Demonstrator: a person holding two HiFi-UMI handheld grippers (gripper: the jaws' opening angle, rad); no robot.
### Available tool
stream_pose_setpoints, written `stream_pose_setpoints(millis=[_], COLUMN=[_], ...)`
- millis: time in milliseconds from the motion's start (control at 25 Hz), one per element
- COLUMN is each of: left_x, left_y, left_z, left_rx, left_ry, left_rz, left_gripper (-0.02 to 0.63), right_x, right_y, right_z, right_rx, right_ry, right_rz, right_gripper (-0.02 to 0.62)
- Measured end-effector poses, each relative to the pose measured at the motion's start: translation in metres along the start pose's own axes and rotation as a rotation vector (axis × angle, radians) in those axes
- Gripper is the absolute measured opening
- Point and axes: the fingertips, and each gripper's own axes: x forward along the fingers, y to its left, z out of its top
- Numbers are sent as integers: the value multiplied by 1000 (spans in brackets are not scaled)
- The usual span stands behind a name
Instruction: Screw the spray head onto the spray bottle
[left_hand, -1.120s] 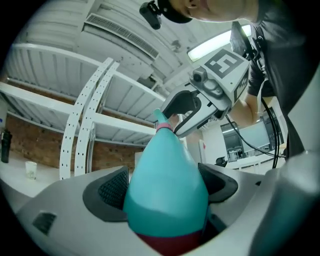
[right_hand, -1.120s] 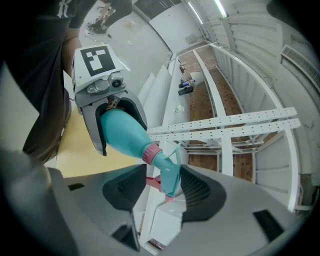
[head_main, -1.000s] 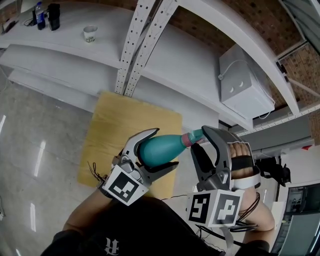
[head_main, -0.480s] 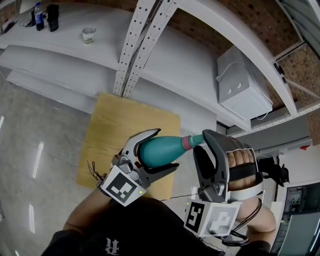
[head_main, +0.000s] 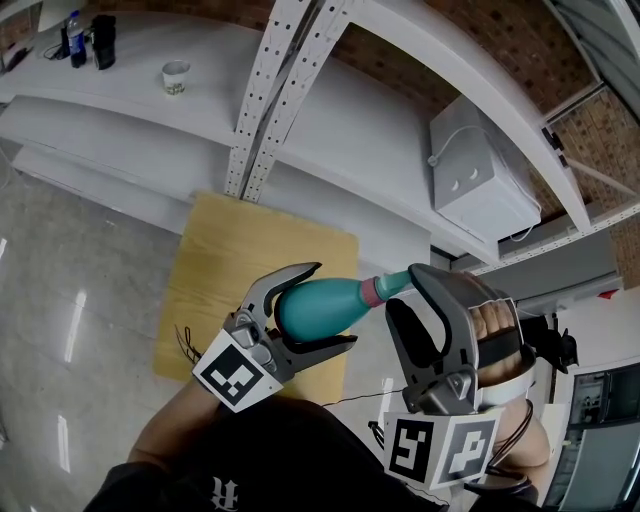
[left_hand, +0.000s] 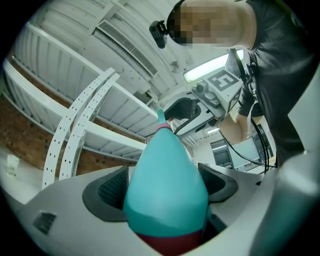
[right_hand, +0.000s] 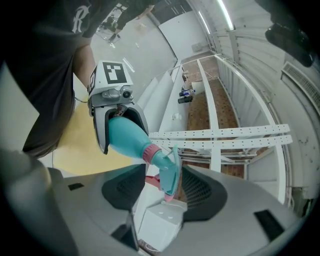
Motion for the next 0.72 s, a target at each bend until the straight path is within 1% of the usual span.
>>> stream_pose_setpoints(millis=[80, 160, 200, 240, 280, 320, 360, 400, 440, 480, 520, 560, 640, 720], left_x=[-1, -3, -4, -5, -7, -9, -11, -14, -16, -18, -19, -20, -20, -19], left_y=[0, 0, 1, 3, 4, 5, 5, 5, 3, 2, 0, -2, -5, -8], left_z=[1, 3, 7, 13, 21, 29, 36, 43, 49, 54, 58, 62, 68, 71], left_rx=[-7, -15, -30, -57, -90, -117, -137, -152, -163, -174, -186, -200, -230, -250], left_ry=[-1, -11, -32, -69, -113, -152, -181, -201, -216, -228, -238, -248, -264, -272], left_rz=[-14, -26, -28, -27, -26, -30, -42, -59, -80, -101, -120, -137, -166, -190], left_gripper=[423, 423, 423, 423, 423, 423, 423, 423, 423, 423, 423, 423, 423, 423], right_x=[-8, -23, -34, -47, -63, -78, -91, -100, -102, -97, -88, -76, -57, -48], right_y=[-6, -12, -16, -22, -32, -45, -60, -71, -76, -74, -68, -59, -43, -35], right_z=[4, 12, 13, 9, 0, -11, -22, -34, -48, -59, -65, -64, -41, -11], right_rx=[33, 97, 164, 281, 444, 623, 784, 920, 1034, 1124, 1186, 1221, 1231, 1205], right_ry=[-43, -147, -221, -313, -438, -608, -808, -1003, -1162, -1272, -1339, -1375, -1403, -1423], right_rz=[10, 66, 114, 160, 193, 218, 245, 280, 318, 356, 395, 438, 540, 634], right_gripper=[204, 204, 204, 204, 204, 204, 204, 204, 204, 204, 204, 204, 204, 205])
